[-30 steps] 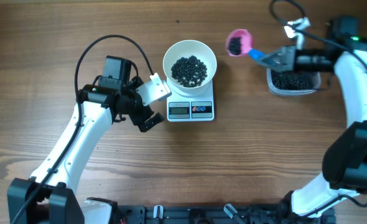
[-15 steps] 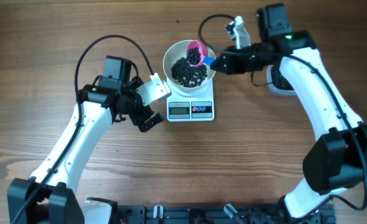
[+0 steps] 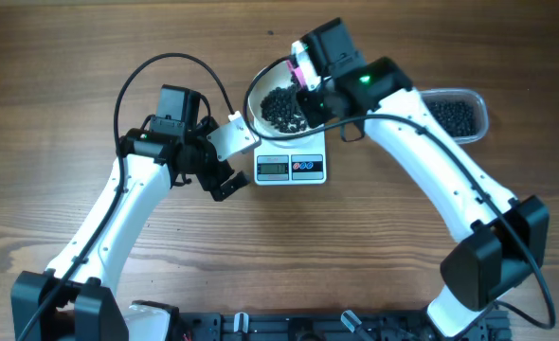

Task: Scoop item into bowl and weigh 150g on scale
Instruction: 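Tip the scoop to pour beans into the white bowl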

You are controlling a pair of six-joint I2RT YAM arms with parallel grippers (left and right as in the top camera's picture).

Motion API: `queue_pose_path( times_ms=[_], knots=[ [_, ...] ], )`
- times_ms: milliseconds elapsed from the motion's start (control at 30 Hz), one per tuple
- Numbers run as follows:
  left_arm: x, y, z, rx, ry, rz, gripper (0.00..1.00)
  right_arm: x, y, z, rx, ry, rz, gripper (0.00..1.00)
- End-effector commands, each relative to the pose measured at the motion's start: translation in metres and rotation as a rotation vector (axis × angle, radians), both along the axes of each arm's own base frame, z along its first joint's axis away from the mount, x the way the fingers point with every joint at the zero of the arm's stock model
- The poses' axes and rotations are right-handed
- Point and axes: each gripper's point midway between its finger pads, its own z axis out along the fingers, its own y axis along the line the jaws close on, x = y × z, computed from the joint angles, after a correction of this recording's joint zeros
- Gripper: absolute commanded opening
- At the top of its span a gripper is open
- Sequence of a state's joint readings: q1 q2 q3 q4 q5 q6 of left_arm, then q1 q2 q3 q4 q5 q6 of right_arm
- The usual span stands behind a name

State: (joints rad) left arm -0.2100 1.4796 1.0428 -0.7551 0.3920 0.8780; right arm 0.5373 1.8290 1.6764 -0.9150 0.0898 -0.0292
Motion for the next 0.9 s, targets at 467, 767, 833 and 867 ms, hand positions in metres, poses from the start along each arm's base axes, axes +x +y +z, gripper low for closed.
queue_pose_path(
  times_ms=[467,767,833,867],
  knots=[
    [0.001,-0.003,0.001,-0.018,0.000,-0.015,1.00,0.014,-0.012,0.038,0.063,-0.092,-0.025,0.04],
    [0.001,-0.003,0.001,-0.018,0.000,-0.015,1.00,-0.006,-0.163,0.096,0.151,-0.086,-0.388,0.04],
    [0.001,-0.003,0.001,-0.018,0.000,-0.015,1.00,-0.021,-0.202,0.087,0.123,-0.019,-0.486,0.04],
    [0.001,-0.003,0.001,-0.018,0.000,-0.015,1.00,-0.028,-0.218,0.080,0.111,0.020,-0.530,0.04]
  ],
)
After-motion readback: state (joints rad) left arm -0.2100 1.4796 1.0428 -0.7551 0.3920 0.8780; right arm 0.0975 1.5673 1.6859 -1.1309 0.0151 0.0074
